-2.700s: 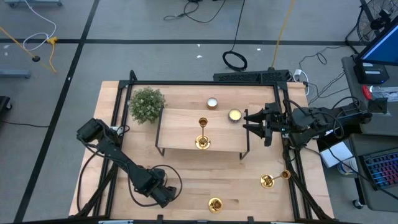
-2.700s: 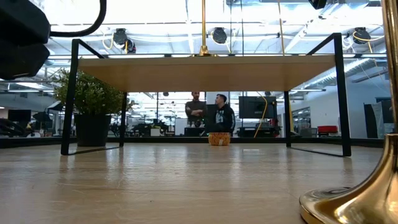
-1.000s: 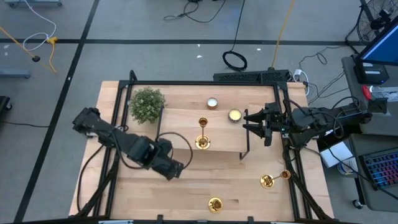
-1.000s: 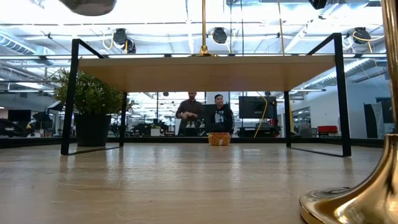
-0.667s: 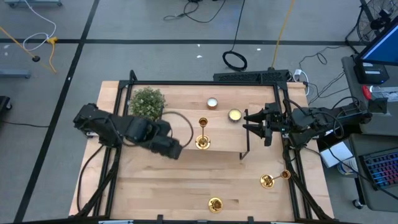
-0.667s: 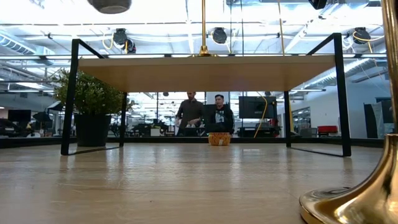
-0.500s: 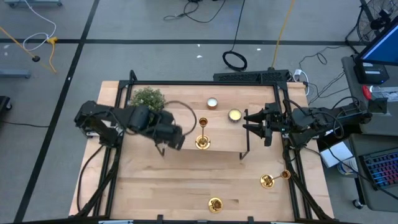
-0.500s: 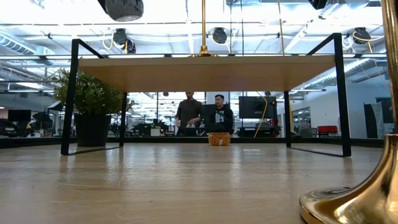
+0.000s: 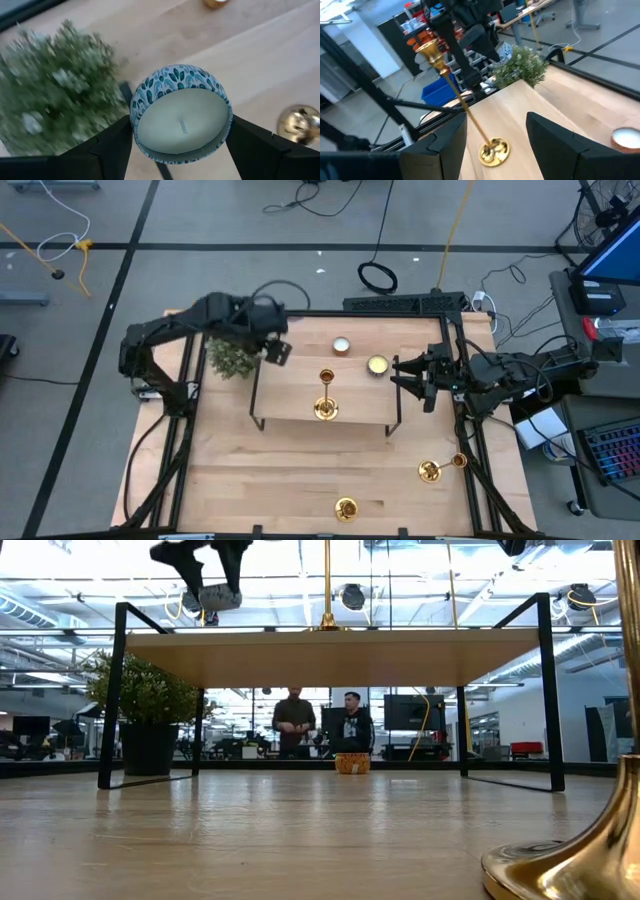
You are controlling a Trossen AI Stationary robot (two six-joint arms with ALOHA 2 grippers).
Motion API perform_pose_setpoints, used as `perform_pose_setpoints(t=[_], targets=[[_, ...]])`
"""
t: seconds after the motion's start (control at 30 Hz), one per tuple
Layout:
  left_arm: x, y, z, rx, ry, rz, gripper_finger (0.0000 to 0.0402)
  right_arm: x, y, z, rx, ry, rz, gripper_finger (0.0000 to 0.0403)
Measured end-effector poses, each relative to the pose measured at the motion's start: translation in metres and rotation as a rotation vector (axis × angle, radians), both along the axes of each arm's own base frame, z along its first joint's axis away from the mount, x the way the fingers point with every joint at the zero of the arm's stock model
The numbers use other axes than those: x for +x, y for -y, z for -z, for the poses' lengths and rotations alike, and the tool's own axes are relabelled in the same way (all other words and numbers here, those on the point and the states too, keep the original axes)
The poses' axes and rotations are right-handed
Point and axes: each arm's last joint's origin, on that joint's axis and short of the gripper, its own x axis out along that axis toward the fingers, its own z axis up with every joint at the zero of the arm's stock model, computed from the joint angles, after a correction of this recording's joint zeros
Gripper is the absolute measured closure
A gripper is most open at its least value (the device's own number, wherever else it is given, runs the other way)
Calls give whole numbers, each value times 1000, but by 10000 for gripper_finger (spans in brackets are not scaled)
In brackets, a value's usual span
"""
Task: Pick & Place candle stick holders
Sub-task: Put the bottom scented candle on the shelf
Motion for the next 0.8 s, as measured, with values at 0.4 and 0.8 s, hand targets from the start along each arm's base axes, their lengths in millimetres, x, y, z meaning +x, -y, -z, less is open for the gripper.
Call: perform_pose_setpoints(t=[0.4,0.8], targets=[[15,-75,21,-51,58,206,123,1,4,0,0,9,155,203],[58,-86,64,-167,27,450,118,22,-2,13,16,-53,163,203]])
